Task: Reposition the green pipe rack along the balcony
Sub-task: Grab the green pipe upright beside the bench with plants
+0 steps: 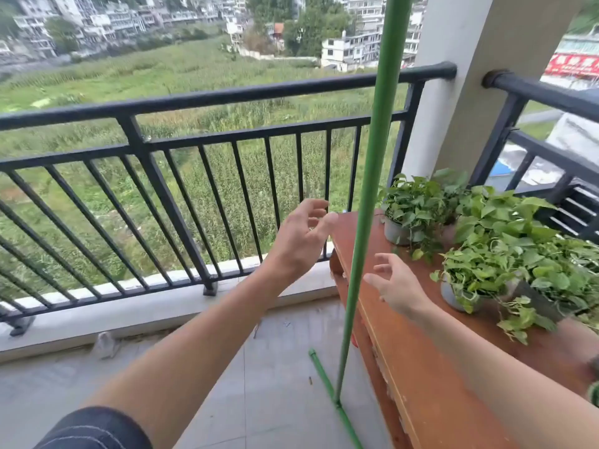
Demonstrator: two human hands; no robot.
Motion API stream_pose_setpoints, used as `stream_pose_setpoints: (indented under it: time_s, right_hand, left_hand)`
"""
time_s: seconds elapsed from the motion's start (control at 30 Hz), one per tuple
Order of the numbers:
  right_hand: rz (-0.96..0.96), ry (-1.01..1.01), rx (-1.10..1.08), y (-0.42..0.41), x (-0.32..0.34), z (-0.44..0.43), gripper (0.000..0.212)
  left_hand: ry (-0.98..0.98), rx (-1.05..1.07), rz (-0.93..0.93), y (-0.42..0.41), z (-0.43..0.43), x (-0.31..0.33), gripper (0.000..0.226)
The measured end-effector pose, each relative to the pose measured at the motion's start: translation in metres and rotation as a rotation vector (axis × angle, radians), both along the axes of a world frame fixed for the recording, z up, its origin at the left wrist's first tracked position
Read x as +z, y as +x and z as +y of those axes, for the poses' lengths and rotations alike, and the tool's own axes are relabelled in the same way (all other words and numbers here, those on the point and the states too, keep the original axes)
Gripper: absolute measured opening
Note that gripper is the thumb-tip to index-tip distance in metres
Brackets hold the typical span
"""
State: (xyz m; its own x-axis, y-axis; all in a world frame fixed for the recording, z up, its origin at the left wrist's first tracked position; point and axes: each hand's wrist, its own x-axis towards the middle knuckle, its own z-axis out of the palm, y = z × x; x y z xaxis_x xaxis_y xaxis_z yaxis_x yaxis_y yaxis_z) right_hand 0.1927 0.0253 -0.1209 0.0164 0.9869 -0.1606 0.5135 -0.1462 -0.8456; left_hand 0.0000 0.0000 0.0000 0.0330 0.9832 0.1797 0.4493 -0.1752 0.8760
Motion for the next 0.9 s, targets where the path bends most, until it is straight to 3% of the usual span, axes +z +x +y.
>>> stream_pose_setpoints:
  time_s: [0.17,0.33,0.47,0.7,0.9]
  right_hand:
    - [-0.057,-0.076,0.145,-0.012,-0.001,0.017,0.038]
    - [-0.283,-0.027,0.209,-0.024,-0.006,0.026,0.011]
    - [-0.336,0.040,0.286,-0.036,-0.003,0.022,0.013]
    - [-0.258,0.074,0.437,-0.089,-0.001,0.004,0.025]
    - [-0.237,0.112,0.476,-0.134,0.007,-0.006,0.021]
  left_hand:
    - [-0.009,-0.136,-0.150,0.042,0.039,0.042,0.047]
    - [-0.046,-0.159,-0.263,0.065,0.052,0.053,0.019]
    - [0.031,-0.107,-0.263,0.052,0.048,0.047,0.017]
    - [0.112,-0.022,-0.251,-0.003,0.026,0.047,0.018]
    - [0.150,0.035,-0.195,-0.049,0.009,0.058,0.021]
